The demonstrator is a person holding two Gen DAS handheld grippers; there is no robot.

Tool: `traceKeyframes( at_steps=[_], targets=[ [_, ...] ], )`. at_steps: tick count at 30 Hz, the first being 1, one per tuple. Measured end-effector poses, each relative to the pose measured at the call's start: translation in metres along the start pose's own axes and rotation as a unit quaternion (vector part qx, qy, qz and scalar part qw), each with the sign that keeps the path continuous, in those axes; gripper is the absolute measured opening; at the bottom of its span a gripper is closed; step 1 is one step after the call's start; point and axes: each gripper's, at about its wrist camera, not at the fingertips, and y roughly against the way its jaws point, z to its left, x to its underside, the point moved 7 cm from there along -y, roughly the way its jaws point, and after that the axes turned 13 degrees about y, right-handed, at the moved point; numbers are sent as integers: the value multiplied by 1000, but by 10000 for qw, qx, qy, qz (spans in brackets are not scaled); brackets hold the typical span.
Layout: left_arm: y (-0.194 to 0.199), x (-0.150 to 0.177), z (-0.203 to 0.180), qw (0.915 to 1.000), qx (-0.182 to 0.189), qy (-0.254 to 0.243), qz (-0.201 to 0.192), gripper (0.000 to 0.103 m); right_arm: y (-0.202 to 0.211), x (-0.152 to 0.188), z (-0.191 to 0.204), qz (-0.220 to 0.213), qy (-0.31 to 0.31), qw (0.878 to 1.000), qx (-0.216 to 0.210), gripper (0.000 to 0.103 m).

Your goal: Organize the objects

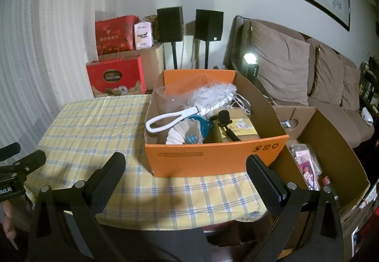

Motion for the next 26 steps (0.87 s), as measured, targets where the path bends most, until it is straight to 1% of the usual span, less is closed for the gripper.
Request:
traceKeyframes(
  at_steps=[26],
  targets=[
    [-1, 2, 1, 10000, 18, 61, 40, 103, 0, 2, -2, 8, -7, 10000, 21, 103]
  ],
)
